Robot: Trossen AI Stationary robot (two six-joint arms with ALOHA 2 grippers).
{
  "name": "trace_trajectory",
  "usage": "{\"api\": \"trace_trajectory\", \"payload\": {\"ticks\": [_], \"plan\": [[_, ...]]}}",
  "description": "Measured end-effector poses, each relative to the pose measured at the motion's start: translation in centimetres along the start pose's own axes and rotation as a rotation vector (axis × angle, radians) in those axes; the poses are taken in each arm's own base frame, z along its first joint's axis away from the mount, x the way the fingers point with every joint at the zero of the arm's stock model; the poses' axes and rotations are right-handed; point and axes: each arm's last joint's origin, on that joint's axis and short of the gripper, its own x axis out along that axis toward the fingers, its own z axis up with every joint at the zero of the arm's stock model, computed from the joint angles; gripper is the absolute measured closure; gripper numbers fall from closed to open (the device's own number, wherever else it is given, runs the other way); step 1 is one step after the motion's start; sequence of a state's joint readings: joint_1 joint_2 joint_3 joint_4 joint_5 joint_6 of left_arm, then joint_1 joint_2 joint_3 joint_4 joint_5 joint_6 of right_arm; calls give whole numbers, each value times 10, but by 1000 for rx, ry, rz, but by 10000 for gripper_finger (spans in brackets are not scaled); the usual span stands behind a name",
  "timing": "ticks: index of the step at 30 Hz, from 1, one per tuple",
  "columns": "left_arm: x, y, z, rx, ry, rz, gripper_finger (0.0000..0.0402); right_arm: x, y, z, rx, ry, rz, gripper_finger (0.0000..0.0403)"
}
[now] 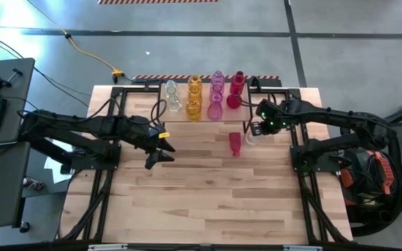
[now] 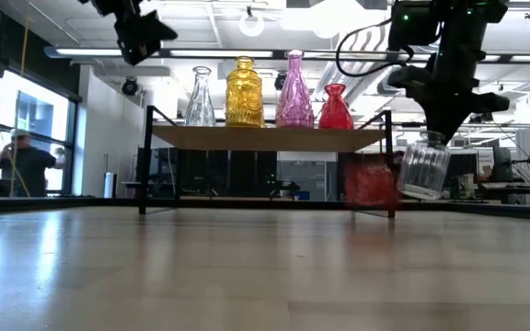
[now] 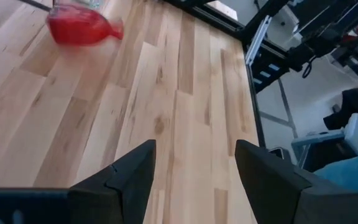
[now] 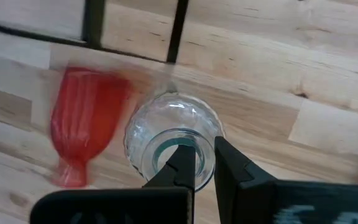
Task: Sort vases onto shelf
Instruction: Put the transparent vase aligned with the other transparent vases on the shelf
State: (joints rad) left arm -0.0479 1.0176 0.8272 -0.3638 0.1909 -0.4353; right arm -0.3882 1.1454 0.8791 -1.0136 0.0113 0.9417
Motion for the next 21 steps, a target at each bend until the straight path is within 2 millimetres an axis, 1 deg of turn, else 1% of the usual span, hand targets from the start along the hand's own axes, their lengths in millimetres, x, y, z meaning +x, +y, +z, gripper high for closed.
{"api": "trace_trajectory", "payload": {"ticks": [4,12,21], "plan": [[10,2,-1,23,24,11,188,0,0,0,-3,-1,3,399],[27,7,-3,13,74,29,188,0,1,-1,-17,5,8,399],[30,7,-3,13,72,22,188,-1,4,-6,-51,63,47,399]]}}
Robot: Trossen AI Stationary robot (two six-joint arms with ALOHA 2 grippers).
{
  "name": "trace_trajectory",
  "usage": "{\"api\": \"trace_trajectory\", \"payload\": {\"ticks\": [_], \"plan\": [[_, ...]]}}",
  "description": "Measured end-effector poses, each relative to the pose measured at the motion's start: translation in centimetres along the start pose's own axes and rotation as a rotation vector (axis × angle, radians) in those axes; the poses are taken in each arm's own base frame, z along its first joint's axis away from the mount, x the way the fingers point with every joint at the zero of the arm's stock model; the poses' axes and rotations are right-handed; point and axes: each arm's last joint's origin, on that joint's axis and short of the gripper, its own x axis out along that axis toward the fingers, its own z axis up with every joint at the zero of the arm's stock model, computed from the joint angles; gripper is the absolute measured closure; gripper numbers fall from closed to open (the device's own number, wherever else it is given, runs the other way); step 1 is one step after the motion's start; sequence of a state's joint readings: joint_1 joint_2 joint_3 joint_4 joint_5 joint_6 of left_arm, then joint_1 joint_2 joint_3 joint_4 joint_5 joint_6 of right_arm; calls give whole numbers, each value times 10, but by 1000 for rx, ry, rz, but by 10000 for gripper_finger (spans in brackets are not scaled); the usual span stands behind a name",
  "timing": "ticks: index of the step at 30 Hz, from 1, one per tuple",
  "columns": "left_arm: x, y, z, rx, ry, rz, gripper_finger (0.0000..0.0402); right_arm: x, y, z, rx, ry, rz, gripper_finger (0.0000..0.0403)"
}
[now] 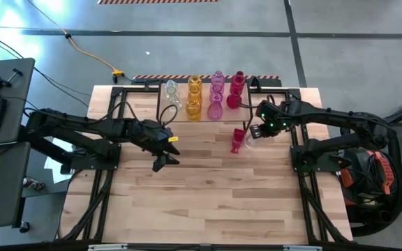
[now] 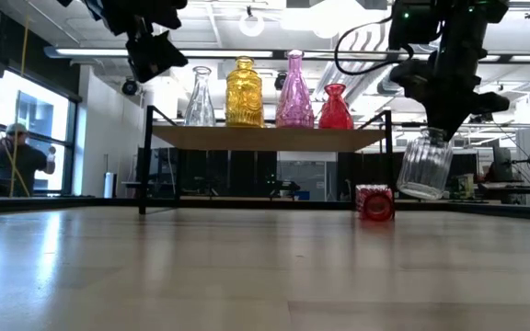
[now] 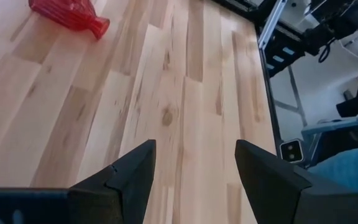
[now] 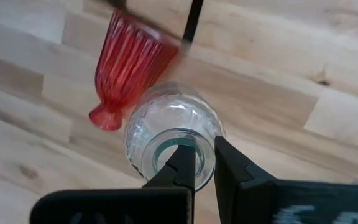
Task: Sort vases onto shelf
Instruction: Put the transparent vase aligned with the other transparent vases on the shelf
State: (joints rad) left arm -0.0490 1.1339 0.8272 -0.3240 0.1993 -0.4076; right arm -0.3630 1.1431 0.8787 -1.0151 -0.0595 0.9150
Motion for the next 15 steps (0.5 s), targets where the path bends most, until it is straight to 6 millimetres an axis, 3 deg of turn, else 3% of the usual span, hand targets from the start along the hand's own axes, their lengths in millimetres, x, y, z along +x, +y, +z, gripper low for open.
{"api": "trace_trajectory", "payload": {"ticks": [7,15], "plan": [[0,-2,4,19,-42,-18,188,-2,11,-16,-32,49,20,398],[-1,-4,10,87,-100,-41,188,-39,47,-30,-64,-13,153,398]]}}
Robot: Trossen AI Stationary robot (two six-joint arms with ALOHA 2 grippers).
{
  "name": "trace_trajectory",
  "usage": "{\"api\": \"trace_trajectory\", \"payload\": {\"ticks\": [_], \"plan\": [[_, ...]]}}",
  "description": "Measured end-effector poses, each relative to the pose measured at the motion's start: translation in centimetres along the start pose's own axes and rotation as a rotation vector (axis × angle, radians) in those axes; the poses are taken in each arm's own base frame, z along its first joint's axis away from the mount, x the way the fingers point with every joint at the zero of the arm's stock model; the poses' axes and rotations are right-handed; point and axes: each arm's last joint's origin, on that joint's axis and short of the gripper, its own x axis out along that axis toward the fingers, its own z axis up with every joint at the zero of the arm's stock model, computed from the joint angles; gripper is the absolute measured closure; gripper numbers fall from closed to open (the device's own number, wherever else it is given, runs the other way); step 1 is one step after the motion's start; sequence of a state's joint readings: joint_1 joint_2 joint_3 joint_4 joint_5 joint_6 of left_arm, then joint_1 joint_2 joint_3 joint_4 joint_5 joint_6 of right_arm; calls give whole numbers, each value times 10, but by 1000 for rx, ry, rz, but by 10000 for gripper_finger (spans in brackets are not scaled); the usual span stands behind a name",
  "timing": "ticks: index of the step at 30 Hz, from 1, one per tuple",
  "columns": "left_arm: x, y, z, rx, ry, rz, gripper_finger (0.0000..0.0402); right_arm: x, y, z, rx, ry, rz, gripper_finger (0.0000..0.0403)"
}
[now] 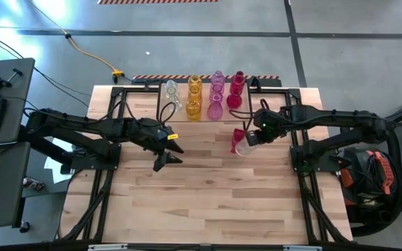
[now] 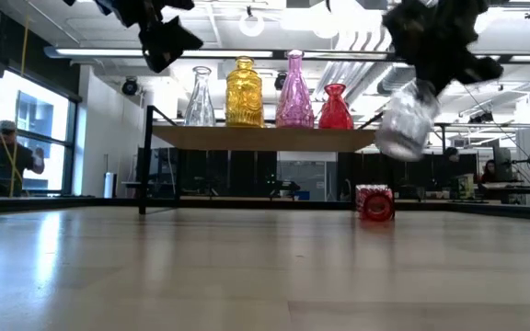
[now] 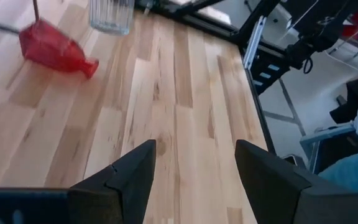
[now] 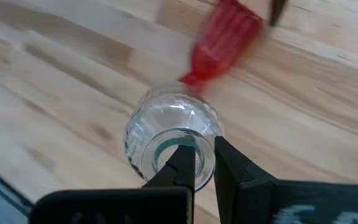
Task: Sort vases onto shelf
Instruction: Put the transparent vase aligned with the other transparent vases on the shelf
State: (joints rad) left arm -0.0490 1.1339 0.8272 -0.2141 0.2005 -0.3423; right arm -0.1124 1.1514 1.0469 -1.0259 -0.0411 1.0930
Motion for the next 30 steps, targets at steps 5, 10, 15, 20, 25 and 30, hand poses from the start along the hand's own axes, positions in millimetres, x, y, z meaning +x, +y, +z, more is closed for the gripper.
{"api": "trace_trajectory", "payload": {"ticks": [5,10,15,20,25,30], "plan": [[0,-2,4,31,-45,-15,188,-14,34,-7,-33,-40,88,398],[0,-4,9,4,-95,-35,188,-20,77,-10,-108,-62,142,398],[0,-9,13,15,-136,-66,188,-16,118,-6,-235,-71,164,398],[0,-13,12,24,-134,-82,188,-14,155,2,-343,-61,220,398],[1,-16,11,28,-130,-91,188,-8,181,9,-416,-35,245,398],[1,-16,11,28,-130,-90,188,4,197,10,-460,15,250,398]]}}
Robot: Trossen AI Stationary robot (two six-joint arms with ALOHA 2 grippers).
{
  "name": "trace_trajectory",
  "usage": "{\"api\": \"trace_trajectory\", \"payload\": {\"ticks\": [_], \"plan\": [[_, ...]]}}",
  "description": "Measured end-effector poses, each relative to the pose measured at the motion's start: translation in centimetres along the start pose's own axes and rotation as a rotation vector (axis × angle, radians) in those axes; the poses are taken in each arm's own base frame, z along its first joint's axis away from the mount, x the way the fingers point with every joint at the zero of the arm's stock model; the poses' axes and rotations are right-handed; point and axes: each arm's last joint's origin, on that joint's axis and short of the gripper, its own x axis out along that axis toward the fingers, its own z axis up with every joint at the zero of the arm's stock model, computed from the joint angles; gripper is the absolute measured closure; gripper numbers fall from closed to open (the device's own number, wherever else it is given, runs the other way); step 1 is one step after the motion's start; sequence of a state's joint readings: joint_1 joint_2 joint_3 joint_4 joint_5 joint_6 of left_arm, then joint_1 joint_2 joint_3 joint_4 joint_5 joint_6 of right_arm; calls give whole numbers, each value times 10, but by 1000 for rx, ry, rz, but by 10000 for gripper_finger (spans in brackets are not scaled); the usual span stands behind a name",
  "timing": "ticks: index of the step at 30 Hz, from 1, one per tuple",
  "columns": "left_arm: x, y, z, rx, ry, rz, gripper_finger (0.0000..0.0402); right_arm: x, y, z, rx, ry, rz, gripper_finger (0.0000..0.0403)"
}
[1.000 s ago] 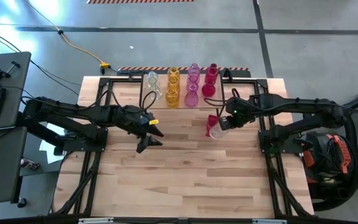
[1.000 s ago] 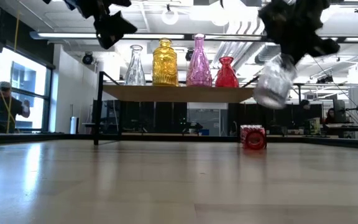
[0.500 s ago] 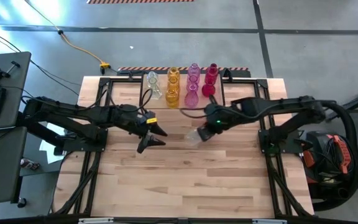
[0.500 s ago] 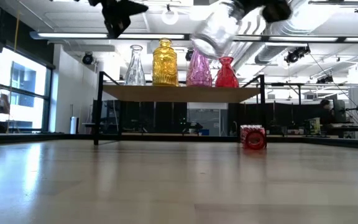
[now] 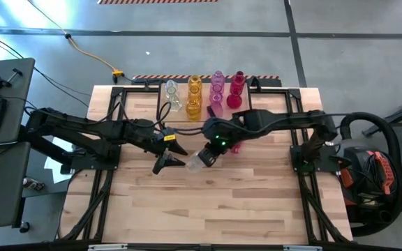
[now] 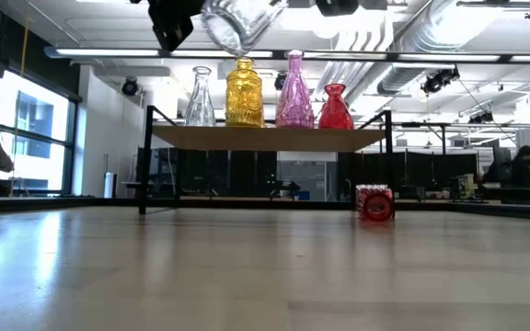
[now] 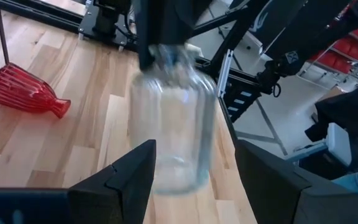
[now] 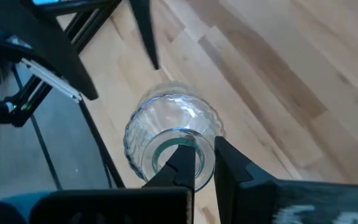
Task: Sort vases onto shelf
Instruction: Put the transparent vase aligned with the other transparent vases on the shelf
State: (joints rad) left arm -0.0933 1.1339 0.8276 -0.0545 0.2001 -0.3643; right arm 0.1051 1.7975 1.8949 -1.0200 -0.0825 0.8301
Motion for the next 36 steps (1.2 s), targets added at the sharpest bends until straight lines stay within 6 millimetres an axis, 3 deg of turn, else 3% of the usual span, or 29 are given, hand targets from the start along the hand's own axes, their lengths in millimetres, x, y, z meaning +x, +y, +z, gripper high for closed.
{"api": "trace_trajectory", "payload": {"ticks": [8,25,36], "plan": [[0,0,0,-1,8,-15,188,28,10,9,-25,28,84,398],[0,-1,-2,-58,34,-48,188,56,16,17,-7,-2,138,398],[-1,-1,-5,-119,88,-83,188,58,20,20,-4,-43,183,398]]}}
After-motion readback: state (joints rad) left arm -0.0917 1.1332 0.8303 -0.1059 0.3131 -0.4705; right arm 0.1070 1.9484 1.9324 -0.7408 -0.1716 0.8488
